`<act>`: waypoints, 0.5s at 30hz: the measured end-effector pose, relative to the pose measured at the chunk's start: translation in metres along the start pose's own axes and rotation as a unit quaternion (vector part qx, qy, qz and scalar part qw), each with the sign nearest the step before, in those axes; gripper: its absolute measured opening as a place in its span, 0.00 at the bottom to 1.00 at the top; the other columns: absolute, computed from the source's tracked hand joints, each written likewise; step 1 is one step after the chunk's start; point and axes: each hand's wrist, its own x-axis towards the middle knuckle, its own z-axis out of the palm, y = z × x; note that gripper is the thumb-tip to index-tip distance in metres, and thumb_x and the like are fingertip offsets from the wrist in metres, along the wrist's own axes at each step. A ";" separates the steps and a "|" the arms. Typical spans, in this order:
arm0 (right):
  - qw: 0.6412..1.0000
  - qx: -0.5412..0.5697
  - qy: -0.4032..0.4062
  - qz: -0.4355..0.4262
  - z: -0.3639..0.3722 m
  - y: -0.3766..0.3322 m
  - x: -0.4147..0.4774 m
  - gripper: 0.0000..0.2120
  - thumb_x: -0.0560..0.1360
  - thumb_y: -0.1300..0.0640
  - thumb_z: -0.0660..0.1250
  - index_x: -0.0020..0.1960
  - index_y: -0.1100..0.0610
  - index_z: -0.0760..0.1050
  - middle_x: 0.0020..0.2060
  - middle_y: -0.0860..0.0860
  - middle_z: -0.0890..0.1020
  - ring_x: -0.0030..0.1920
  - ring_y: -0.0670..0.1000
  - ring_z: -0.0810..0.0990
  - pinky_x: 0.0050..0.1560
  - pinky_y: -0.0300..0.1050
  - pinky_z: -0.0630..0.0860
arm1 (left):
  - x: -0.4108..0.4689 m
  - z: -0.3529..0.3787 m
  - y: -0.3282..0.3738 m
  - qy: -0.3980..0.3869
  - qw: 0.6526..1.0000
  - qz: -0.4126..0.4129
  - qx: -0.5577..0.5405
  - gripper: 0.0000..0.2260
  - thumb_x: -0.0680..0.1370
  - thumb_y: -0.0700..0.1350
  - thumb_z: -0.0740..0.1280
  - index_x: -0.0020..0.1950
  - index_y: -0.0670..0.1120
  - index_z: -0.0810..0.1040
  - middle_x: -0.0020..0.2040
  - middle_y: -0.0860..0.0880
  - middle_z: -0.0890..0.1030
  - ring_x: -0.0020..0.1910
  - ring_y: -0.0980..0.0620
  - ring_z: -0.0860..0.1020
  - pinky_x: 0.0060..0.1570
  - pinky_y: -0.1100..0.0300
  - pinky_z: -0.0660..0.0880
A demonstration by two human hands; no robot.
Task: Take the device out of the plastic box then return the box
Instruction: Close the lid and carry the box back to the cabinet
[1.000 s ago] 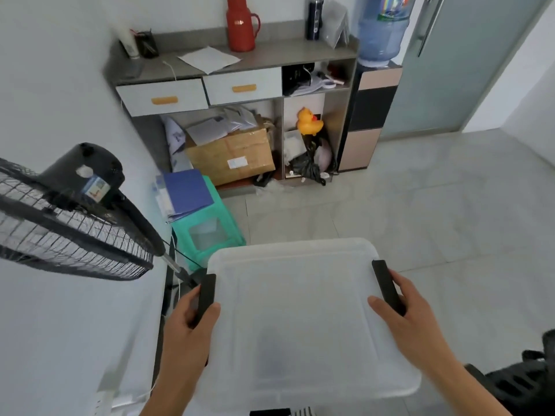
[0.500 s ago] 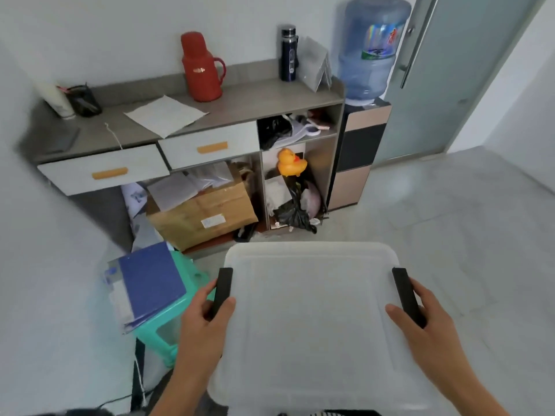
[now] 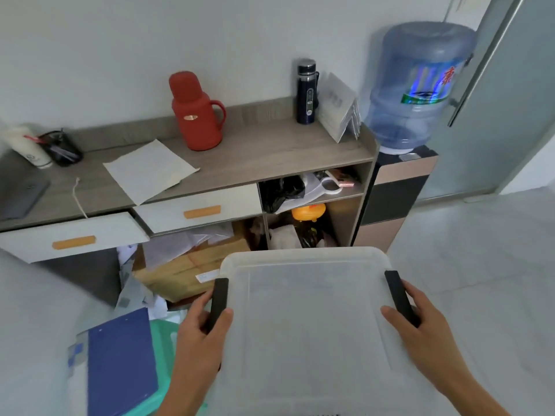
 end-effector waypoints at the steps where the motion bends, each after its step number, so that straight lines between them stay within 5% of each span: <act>1: 1.000 -0.006 -0.012 -0.008 0.001 -0.012 0.021 0.24 0.74 0.54 0.69 0.69 0.45 0.69 0.45 0.50 0.82 0.46 0.52 0.81 0.45 0.49 0.76 | 0.012 0.005 0.007 0.011 1.000 0.000 -0.008 0.17 0.76 0.41 0.67 0.65 0.51 0.73 0.48 0.51 0.81 0.46 0.53 0.79 0.38 0.62 0.74; 7: 0.997 -0.016 -0.059 -0.035 0.029 -0.070 0.128 0.25 0.75 0.53 0.68 0.70 0.45 0.67 0.50 0.46 0.81 0.48 0.48 0.79 0.45 0.46 0.74 | 0.092 0.020 0.043 0.061 0.997 -0.011 -0.039 0.16 0.76 0.41 0.67 0.64 0.50 0.73 0.52 0.47 0.81 0.50 0.46 0.80 0.44 0.56 0.75; 15: 0.996 0.008 -0.051 -0.070 0.075 -0.140 0.245 0.26 0.74 0.54 0.69 0.68 0.40 0.66 0.48 0.35 0.78 0.49 0.39 0.78 0.45 0.41 0.74 | 0.235 0.026 0.101 0.056 0.997 0.043 -0.041 0.15 0.76 0.39 0.67 0.59 0.54 0.75 0.44 0.46 0.82 0.39 0.48 0.79 0.39 0.54 0.76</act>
